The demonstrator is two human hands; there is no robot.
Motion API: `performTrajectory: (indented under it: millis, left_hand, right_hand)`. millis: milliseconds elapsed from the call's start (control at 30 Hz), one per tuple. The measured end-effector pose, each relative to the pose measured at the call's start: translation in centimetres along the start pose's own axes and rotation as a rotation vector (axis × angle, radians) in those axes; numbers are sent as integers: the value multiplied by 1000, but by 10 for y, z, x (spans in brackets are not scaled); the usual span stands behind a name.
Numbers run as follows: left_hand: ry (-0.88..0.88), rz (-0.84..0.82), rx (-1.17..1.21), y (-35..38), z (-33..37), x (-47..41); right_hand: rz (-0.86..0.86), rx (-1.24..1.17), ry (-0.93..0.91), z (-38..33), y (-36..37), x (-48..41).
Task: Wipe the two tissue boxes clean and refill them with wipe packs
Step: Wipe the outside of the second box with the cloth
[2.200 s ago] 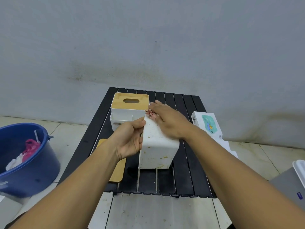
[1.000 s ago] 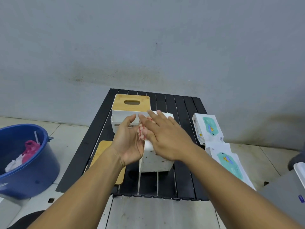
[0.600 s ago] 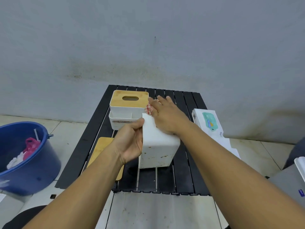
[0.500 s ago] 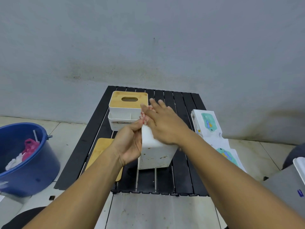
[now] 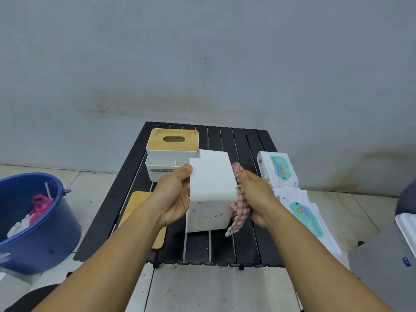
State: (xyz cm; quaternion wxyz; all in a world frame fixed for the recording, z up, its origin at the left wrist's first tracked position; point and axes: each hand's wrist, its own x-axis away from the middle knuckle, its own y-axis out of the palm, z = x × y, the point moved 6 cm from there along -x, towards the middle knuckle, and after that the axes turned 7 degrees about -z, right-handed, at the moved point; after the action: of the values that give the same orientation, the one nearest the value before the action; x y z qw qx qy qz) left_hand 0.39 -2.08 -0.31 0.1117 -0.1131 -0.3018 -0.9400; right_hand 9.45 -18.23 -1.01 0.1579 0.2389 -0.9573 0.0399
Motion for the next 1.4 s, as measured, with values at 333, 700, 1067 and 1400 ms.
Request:
performTrajectory:
  millis: [333, 700, 1067, 1400]
  left_hand:
    - [-134, -191, -404, 0, 6, 26]
    - [32, 7, -38, 20, 14, 4]
    - [-36, -175, 255, 23, 0, -10]
    - [3, -69, 162, -5, 5, -15]
  right_hand:
    - [169, -609, 90, -1, -61, -2]
    - [196, 268, -441, -62, -1, 33]
    - [-161, 1042, -622, -69, 54, 26]
    - [-436, 1263, -738, -41, 76, 61]
